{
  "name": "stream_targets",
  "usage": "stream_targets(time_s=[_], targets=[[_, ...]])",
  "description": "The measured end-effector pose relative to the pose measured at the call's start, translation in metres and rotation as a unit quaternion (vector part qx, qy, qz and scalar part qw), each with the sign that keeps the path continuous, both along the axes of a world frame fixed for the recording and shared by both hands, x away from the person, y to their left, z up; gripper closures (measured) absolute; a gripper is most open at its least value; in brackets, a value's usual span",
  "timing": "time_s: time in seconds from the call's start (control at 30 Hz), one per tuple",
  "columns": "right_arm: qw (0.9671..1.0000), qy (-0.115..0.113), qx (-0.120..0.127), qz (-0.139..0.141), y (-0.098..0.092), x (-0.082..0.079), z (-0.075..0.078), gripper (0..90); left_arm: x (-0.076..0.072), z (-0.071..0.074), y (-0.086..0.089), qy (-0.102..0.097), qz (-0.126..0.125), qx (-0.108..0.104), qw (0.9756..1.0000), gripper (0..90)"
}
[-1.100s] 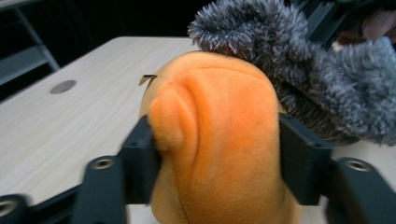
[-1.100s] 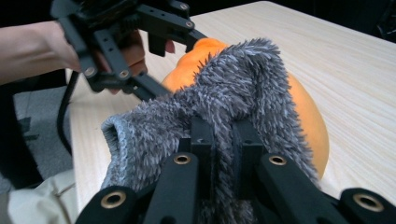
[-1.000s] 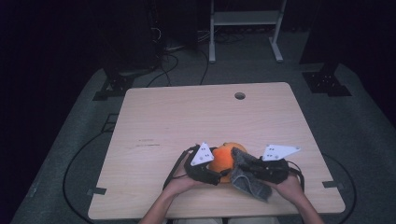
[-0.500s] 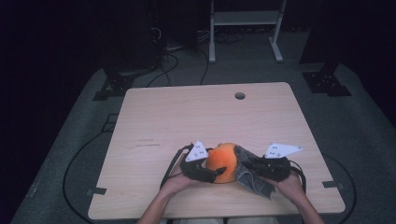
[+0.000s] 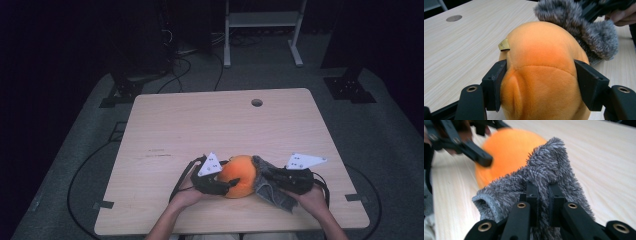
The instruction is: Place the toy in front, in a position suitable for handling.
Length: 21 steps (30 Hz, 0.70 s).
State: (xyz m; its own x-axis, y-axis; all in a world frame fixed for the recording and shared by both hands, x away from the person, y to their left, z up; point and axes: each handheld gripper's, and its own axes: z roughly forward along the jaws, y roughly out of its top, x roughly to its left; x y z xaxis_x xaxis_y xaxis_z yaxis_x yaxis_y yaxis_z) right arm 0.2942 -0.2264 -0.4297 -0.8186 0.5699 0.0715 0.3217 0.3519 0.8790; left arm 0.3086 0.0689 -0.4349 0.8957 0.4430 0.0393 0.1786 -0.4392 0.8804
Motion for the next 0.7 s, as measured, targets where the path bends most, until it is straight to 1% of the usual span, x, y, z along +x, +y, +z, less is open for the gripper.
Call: stream_targets(time_s=[0.07,0.13,0.17,0.2,0.27,0.3,0.33,0.37,0.4,0.43,0.47,0.5,0.57,0.63,0.67,0.7], targets=[[1.0000,-0.002,0.002,0.009,0.003,0.000,0.001,81.2,0.000,0.001,0.001,0.001,-0.005,0.002,1.0000,31.6],[0.9999,0.005,0.000,0.011,0.003,0.003,-0.003,81.2,0.001,0.001,0.001,0.004,-0.007,-0.001,1.0000,30.9],[0.9999,0.010,0.002,0.011,0.002,0.003,-0.004,81.2,0.001,0.001,0.001,0.008,-0.008,-0.006,0.9999,30.0],[0.9999,0.011,0.003,0.011,0.002,0.003,-0.005,81.2,0.002,0.001,0.001,0.015,-0.008,-0.012,0.9998,27.4],[0.9998,0.012,0.001,0.014,0.003,0.001,-0.006,81.3,0.004,0.003,0.000,0.030,0.002,-0.021,0.9993,17.0],[0.9998,0.010,0.000,0.015,0.004,0.000,-0.006,81.3,0.005,0.003,-0.002,0.038,0.012,-0.016,0.9991,13.4],[0.9998,0.008,-0.001,0.021,0.005,-0.002,-0.006,81.3,0.006,0.002,-0.003,0.045,0.012,-0.011,0.9989,10.5],[0.9997,0.006,-0.002,0.023,0.006,-0.003,-0.005,81.3,0.006,0.001,-0.003,0.047,0.010,-0.011,0.9988,11.3],[0.9997,0.006,-0.004,0.024,0.006,-0.003,-0.005,81.3,0.004,0.001,-0.002,0.039,0.005,-0.005,0.9992,15.4],[0.9997,0.007,-0.005,0.023,0.005,-0.003,-0.005,81.2,0.003,0.002,-0.002,0.032,0.002,-0.003,0.9995,22.3],[0.9997,0.008,-0.004,0.022,0.004,-0.003,-0.006,81.2,0.001,0.001,-0.002,0.025,-0.002,0.001,0.9997,24.4],[0.9997,0.012,-0.002,0.019,0.001,-0.001,-0.007,81.3,0.001,0.001,-0.002,0.023,-0.002,0.002,0.9997,26.2],[0.9998,0.015,-0.008,0.006,-0.002,0.002,-0.009,81.3,0.000,0.001,-0.002,0.017,-0.006,0.007,0.9998,27.8],[0.9994,0.023,-0.021,-0.012,-0.006,0.006,-0.013,81.3,-0.001,0.001,-0.001,0.013,-0.011,0.008,0.9998,28.5],[0.9988,0.030,-0.032,-0.024,-0.009,0.009,-0.016,81.3,-0.001,0.001,-0.001,0.011,-0.014,0.009,0.9998,28.7],[0.9983,0.038,-0.030,-0.032,-0.012,0.010,-0.017,81.3,-0.002,0.000,-0.001,0.007,-0.018,0.008,0.9998,28.9]])
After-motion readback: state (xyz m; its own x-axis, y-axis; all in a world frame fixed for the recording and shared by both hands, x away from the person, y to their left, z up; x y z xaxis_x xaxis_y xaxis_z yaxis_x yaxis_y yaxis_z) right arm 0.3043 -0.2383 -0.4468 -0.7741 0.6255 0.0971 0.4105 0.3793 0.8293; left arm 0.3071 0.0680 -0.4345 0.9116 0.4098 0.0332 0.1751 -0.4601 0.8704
